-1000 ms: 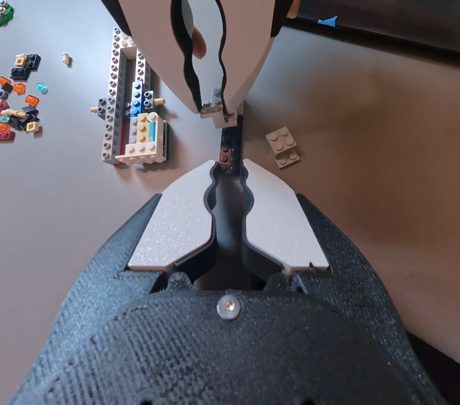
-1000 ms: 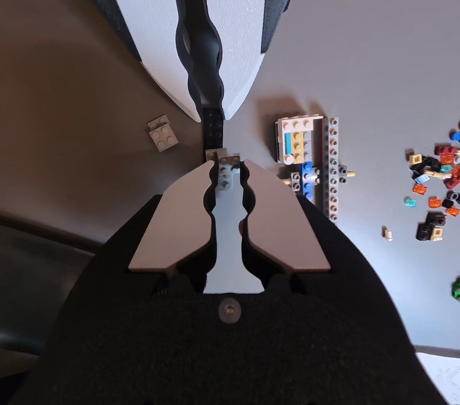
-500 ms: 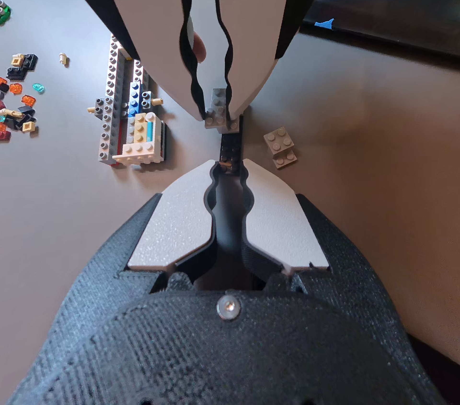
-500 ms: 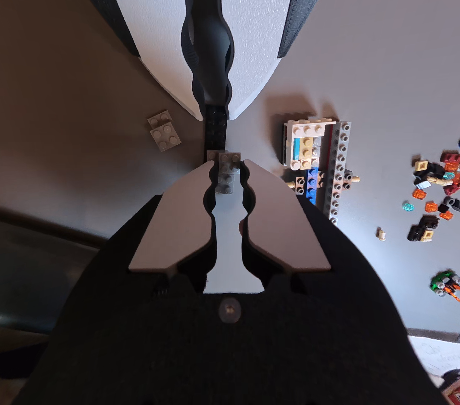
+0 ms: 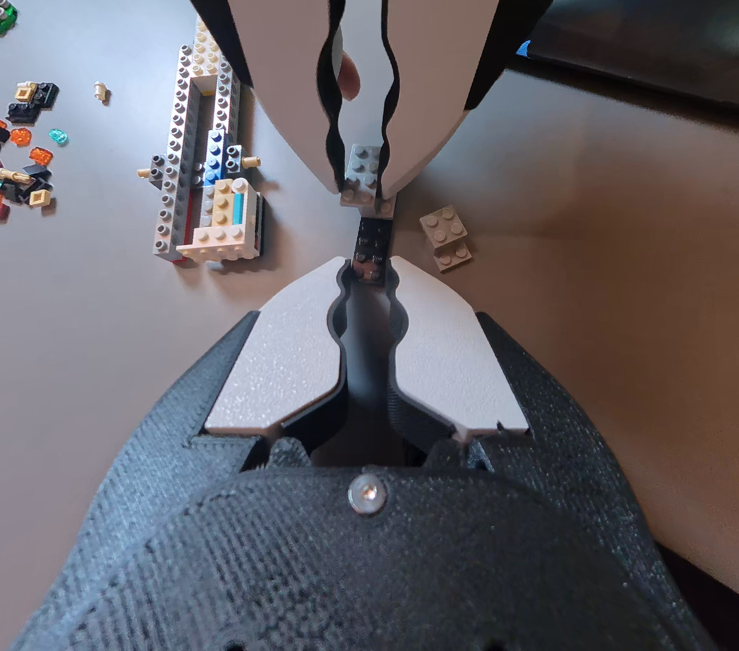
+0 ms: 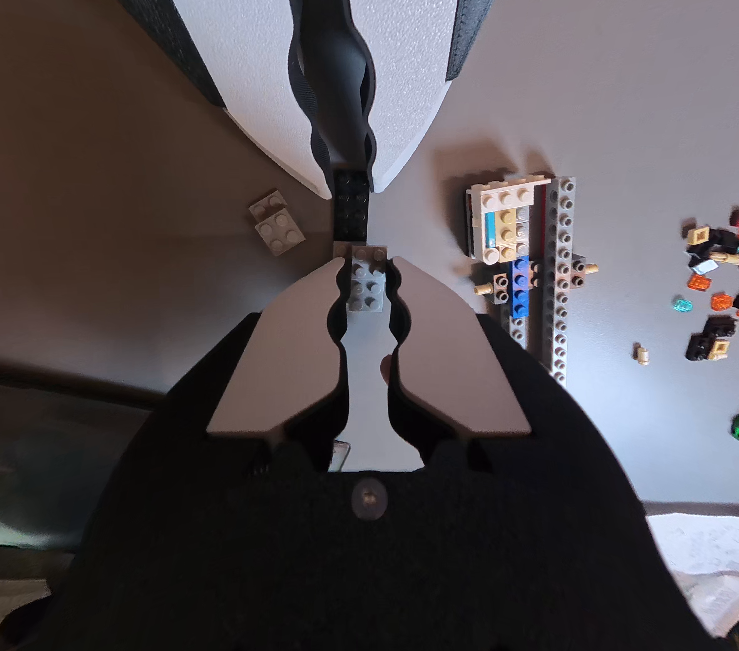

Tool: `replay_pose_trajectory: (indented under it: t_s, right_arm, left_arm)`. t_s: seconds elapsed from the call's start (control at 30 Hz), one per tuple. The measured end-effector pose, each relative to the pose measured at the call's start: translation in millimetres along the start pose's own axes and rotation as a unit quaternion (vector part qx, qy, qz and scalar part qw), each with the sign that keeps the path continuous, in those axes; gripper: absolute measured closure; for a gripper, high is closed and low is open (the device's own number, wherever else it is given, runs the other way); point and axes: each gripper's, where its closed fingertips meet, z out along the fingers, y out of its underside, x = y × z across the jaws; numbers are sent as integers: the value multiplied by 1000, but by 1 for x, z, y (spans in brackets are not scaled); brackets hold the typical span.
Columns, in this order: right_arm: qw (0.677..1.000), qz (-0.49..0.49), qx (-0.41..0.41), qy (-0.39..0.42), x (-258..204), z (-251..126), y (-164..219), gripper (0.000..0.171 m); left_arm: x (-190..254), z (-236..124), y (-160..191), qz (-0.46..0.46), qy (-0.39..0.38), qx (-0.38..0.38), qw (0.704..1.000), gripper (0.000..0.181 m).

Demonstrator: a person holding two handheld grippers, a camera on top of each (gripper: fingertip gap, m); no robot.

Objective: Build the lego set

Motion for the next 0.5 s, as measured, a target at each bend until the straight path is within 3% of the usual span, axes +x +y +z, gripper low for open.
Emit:
replay_pose_trajectory:
  t_s: [0.3, 0.5]
  right_arm:
    - [1000, 15, -7, 6, -8, 2, -6, 155]
    - [999, 8, -33, 25, -8, 2, -6, 155]
  left_arm:
    - [8, -3, -3, 28, -10, 26, 999, 176]
    - [5, -9, 0, 41, -17, 34, 998, 160]
